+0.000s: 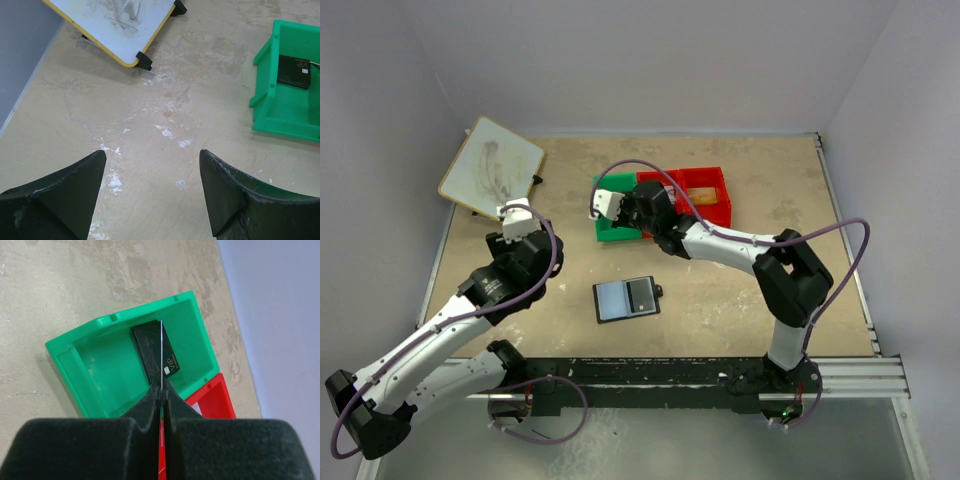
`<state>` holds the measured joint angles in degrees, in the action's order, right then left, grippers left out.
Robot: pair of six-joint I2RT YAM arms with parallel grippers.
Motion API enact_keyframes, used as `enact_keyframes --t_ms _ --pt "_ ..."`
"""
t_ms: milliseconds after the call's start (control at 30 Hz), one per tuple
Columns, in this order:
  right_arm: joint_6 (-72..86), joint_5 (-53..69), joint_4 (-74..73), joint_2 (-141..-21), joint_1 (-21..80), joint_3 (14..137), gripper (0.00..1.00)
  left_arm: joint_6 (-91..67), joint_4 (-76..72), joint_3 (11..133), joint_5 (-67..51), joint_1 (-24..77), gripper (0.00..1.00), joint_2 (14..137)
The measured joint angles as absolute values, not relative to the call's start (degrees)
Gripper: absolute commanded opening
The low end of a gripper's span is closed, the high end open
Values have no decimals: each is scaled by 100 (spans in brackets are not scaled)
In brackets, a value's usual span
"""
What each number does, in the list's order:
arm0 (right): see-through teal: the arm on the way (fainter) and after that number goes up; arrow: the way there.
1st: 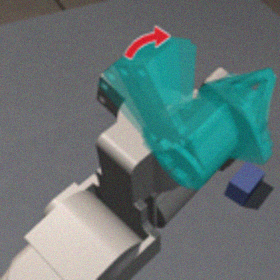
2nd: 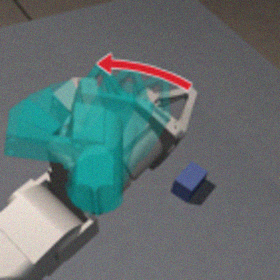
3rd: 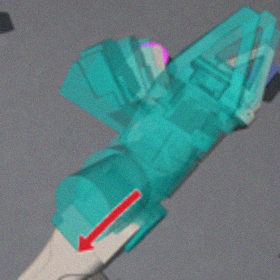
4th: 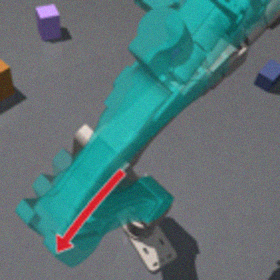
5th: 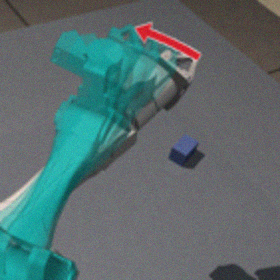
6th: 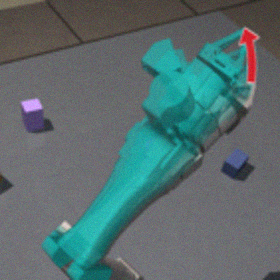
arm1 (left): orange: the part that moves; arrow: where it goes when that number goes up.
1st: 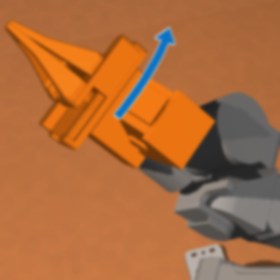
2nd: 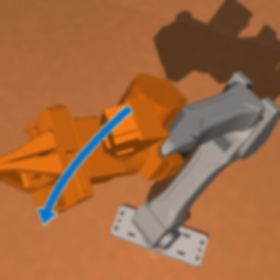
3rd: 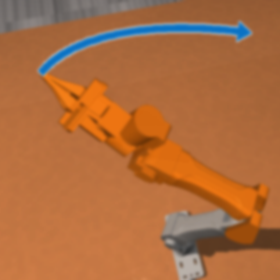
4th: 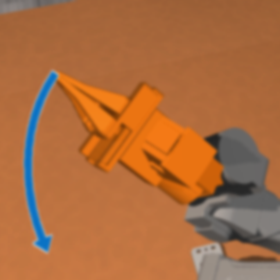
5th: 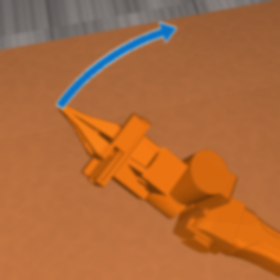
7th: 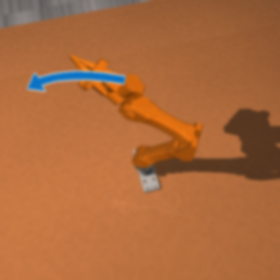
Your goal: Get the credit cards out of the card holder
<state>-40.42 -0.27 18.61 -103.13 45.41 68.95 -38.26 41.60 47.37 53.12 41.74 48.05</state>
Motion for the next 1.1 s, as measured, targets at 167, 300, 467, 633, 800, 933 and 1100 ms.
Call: enact_keyframes --t_ms 167,300,467,633,800,933,1100 --pt "-4230 16 1520 -10766 4521 7369 0 -3795 4158 4737 5312 4174 74 4810" --pt "-4372 69 1260 -11076 4464 7797 0 -3780 4163 4746 5312 4174 74 4888" --pt "-4539 108 1004 -11395 4368 8167 0 -3782 4176 4759 5317 4174 75 4978" --pt "-4657 139 845 -11784 4259 8497 0 -3789 4176 4768 5352 4165 75 4777" --pt "-4807 102 692 -12217 4211 8882 0 -3830 4178 4768 5494 4163 76 4412" --pt "-4939 -3 622 -12608 4198 9288 2 -3835 4178 4768 5579 4160 76 4287" --pt "-5107 -233 628 -12932 4198 9559 6 -3835 4198 4768 5596 4154 77 4335"
